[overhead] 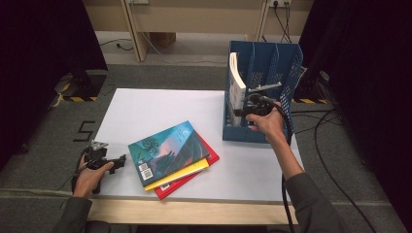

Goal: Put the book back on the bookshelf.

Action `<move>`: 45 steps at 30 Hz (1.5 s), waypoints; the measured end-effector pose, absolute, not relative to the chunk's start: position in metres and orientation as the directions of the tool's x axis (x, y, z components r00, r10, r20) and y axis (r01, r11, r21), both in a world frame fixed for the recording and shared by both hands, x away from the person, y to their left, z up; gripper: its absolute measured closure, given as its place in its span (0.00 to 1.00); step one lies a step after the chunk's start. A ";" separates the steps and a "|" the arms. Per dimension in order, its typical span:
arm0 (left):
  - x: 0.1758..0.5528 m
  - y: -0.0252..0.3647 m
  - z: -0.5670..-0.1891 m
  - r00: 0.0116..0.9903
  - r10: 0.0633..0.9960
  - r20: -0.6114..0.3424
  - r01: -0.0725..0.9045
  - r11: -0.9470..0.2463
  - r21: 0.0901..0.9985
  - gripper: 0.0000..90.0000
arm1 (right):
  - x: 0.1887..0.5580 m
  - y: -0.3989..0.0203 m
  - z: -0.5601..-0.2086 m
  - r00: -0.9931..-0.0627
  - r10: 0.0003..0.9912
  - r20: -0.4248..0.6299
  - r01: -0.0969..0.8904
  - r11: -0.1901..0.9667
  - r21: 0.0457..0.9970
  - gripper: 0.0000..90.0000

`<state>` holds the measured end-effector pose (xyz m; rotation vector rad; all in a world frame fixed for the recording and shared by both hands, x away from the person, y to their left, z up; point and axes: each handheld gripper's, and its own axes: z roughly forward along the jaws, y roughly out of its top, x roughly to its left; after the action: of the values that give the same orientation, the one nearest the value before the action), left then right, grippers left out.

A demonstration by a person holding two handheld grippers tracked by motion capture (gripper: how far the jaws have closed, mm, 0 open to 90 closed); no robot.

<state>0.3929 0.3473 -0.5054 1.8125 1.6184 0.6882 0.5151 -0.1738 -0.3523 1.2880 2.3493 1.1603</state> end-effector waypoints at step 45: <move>0.393 0.348 -0.505 0.120 0.993 -0.018 0.677 -0.069 0.732 0.08 | 0.511 -0.150 -0.355 -0.541 0.809 0.232 0.634 0.210 0.744 0.47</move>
<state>0.3929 0.3476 -0.5054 1.8110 1.6171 0.6854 0.5108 -0.1497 -0.3552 1.3794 2.2732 1.2373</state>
